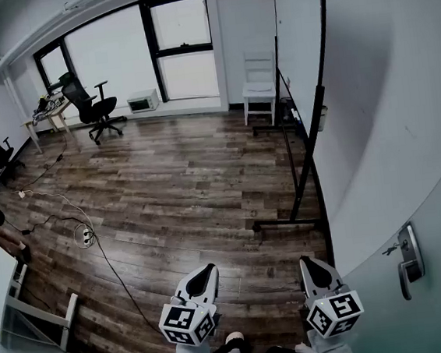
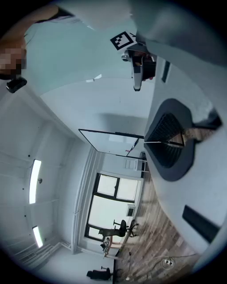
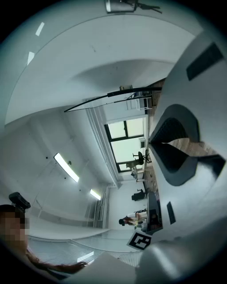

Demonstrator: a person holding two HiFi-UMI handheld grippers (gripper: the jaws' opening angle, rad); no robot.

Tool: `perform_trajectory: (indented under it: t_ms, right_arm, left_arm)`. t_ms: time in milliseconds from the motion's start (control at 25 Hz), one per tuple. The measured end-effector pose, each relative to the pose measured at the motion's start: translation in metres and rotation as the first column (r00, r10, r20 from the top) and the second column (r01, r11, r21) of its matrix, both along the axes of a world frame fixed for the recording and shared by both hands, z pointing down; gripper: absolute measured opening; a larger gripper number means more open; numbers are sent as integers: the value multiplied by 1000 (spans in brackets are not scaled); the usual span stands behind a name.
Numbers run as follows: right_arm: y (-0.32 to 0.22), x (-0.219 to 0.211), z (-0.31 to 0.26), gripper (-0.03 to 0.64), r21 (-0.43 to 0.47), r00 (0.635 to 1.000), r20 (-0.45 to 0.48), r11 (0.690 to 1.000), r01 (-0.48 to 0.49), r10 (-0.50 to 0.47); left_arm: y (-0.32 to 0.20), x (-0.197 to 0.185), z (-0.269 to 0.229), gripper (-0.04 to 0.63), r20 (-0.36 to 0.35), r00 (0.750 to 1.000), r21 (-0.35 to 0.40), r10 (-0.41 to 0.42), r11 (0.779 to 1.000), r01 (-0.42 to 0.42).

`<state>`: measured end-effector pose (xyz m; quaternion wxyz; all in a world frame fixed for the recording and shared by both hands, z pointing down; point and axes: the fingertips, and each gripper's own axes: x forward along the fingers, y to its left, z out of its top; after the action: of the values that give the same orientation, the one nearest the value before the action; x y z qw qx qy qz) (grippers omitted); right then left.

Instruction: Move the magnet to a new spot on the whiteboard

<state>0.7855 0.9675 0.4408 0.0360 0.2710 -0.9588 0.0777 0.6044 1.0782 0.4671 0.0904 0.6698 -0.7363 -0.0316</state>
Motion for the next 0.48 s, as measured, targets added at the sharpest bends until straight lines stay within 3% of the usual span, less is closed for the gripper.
perform_trajectory:
  t_ms: [480]
  right_arm:
    - [4,-19,5,28,-8,1000,7,1000,-25,25]
  left_arm:
    - [5,-22,10,15,3,1000,-16,1,1000,-1]
